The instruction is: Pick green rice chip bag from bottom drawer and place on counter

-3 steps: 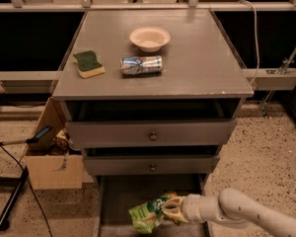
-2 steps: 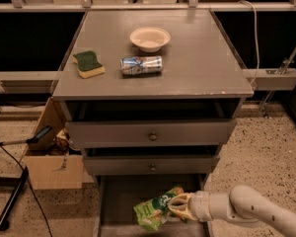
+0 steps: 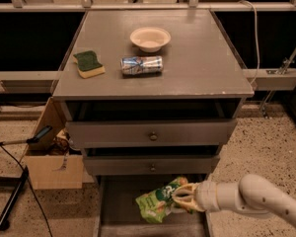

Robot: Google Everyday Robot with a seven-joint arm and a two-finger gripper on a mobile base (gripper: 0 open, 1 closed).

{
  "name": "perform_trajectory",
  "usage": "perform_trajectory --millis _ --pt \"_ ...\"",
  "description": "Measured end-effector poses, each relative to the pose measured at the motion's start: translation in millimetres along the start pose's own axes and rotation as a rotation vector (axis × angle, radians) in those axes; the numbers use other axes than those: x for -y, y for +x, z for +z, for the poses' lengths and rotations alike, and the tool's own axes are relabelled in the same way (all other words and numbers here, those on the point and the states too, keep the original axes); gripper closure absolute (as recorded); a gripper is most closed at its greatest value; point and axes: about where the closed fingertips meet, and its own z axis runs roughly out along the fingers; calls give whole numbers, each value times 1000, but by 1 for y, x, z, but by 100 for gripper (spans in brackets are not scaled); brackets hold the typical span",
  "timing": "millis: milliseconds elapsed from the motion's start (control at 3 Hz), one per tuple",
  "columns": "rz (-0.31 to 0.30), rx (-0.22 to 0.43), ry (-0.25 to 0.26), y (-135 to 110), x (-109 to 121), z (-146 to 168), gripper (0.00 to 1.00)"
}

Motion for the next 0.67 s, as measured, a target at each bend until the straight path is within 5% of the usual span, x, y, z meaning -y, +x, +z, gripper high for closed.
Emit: perform_trajectory --millis 667 --pt "-140 -9 18 -93 30 -92 100"
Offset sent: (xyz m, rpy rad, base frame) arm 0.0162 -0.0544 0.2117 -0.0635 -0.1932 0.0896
